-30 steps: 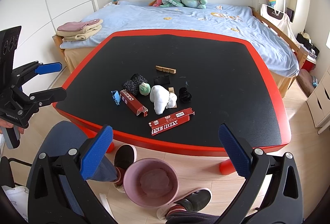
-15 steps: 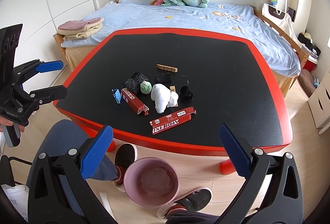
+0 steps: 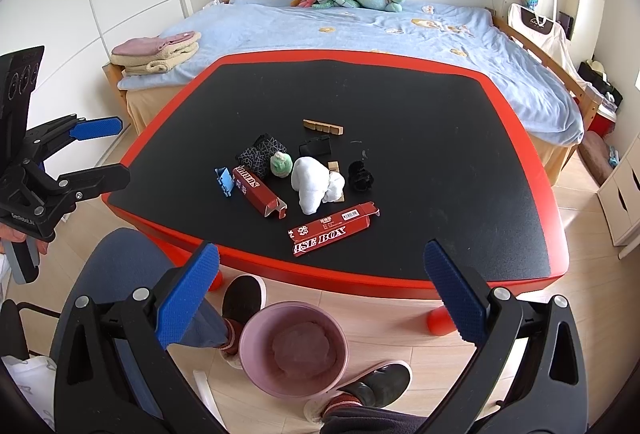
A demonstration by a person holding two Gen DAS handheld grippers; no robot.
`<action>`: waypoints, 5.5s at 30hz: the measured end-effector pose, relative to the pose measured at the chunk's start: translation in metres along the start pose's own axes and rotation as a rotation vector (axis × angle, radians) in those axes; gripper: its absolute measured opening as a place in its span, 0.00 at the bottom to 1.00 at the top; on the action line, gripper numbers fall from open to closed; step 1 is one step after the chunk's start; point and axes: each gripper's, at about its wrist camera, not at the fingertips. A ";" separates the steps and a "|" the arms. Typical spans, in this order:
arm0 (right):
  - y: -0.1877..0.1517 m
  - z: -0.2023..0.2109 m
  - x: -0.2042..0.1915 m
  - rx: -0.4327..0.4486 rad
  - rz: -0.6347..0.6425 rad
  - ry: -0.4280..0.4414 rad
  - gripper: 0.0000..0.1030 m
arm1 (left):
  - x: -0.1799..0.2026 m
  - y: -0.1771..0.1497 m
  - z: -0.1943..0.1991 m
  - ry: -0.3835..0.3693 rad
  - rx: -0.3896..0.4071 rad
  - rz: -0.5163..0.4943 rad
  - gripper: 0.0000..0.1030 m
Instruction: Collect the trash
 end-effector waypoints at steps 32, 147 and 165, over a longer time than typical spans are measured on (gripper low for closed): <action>-0.005 -0.092 0.018 -0.188 0.088 0.087 0.97 | -0.030 -0.008 -0.097 -0.135 -0.200 -0.049 0.95; -0.090 0.009 -0.021 -0.133 0.130 0.157 0.92 | 0.045 -0.036 -0.035 -0.254 -0.162 -0.103 0.92; -0.078 0.013 -0.012 -0.099 0.068 0.135 0.93 | 0.017 -0.030 -0.028 -0.184 -0.143 -0.041 0.93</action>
Point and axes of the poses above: each gripper's, at about its wrist camera, not at the fingertips, and z roughly against the way its jaws point, x to its right, y to its top, and after that the axes turned 4 degrees about x, right-handed
